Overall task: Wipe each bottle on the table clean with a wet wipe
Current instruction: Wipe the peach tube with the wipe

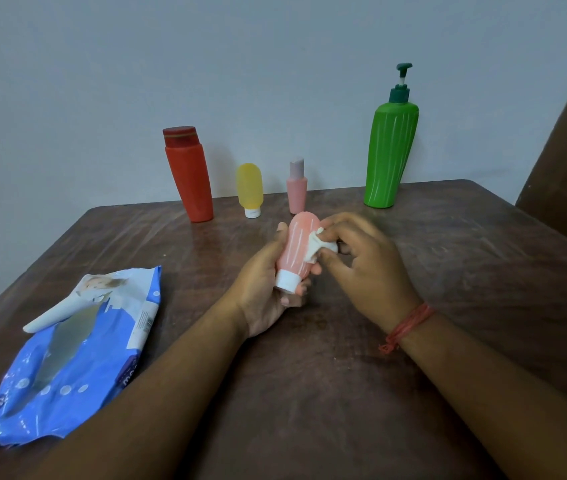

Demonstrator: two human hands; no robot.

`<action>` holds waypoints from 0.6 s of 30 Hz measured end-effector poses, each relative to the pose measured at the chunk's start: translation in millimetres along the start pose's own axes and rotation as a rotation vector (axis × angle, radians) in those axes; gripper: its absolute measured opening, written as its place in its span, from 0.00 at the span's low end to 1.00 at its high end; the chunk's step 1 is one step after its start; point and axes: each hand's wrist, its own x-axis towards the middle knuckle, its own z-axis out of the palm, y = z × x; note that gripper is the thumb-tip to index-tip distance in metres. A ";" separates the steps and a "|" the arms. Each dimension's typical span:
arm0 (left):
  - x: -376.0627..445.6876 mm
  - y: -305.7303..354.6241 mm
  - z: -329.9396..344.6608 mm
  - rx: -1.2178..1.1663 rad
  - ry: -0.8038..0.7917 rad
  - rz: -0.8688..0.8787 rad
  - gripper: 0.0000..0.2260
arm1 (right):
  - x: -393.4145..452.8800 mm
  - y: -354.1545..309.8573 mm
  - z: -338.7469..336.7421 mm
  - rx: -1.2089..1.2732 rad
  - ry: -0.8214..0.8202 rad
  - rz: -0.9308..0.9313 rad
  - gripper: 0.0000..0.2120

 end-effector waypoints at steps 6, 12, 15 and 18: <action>1.9 -0.5 1.9 0.003 -0.060 -0.047 0.35 | 3.1 -0.6 -7.0 -0.101 0.037 0.012 0.07; 0.9 -2.4 2.5 0.084 0.013 -0.006 0.36 | -2.9 -8.7 0.7 -0.066 0.045 0.008 0.08; 0.1 -2.9 5.2 0.160 -0.004 0.009 0.36 | 1.3 -3.6 -0.9 -0.088 0.113 0.066 0.04; 2.5 -6.0 3.2 0.179 -0.016 0.031 0.34 | 9.0 2.7 -5.8 -0.077 0.201 0.093 0.02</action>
